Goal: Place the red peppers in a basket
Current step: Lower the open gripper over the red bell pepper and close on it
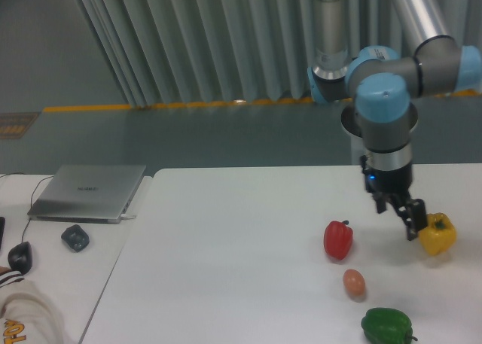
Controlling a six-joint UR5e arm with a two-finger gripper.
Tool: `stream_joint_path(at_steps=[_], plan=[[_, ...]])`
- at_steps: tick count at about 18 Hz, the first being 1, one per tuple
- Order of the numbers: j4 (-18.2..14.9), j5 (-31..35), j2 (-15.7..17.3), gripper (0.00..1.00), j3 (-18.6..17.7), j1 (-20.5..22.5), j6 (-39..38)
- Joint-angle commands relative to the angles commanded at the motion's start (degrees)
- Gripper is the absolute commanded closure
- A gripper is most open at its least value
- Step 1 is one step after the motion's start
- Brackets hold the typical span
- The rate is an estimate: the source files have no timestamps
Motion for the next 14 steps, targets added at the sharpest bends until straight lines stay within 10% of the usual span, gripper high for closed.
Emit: stream_joint_path(at_steps=[14], plan=[[4.2,-5.4,-2.8,0.0,-3.3,-0.4,-28.5]])
